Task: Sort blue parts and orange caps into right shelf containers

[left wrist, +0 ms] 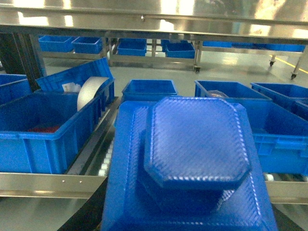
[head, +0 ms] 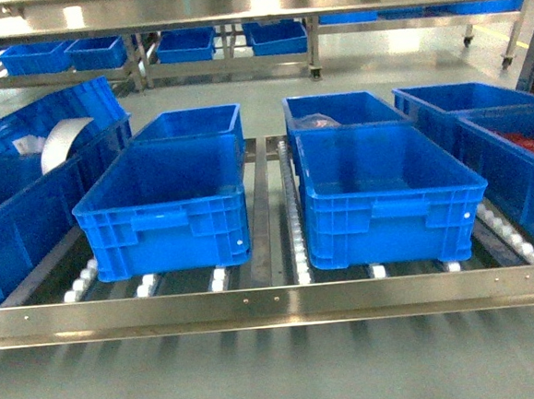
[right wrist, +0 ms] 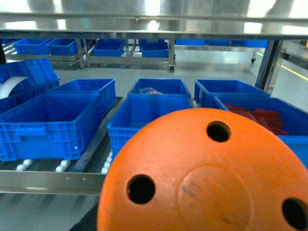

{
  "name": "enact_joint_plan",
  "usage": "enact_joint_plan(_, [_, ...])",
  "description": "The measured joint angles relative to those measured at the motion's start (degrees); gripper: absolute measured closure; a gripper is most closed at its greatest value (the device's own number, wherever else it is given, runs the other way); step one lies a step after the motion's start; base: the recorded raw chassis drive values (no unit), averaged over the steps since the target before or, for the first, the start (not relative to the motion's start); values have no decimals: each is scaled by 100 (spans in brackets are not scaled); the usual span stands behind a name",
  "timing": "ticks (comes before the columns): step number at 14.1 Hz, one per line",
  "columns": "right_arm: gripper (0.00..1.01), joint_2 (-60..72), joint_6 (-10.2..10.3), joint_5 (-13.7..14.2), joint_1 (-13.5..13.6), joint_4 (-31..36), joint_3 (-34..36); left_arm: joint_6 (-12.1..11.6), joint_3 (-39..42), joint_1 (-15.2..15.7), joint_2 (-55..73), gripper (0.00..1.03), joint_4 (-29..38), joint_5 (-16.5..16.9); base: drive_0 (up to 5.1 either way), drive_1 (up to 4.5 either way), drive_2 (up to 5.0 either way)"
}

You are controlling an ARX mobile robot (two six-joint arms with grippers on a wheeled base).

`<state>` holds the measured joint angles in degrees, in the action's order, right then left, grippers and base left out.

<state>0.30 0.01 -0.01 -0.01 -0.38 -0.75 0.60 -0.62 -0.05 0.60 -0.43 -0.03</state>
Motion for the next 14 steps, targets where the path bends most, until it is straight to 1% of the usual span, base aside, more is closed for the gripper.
enact_joint_plan(14, [57, -2, -2, -2, 0, 0, 0, 0, 0, 0, 0, 61, -4, 2, 0, 0, 0])
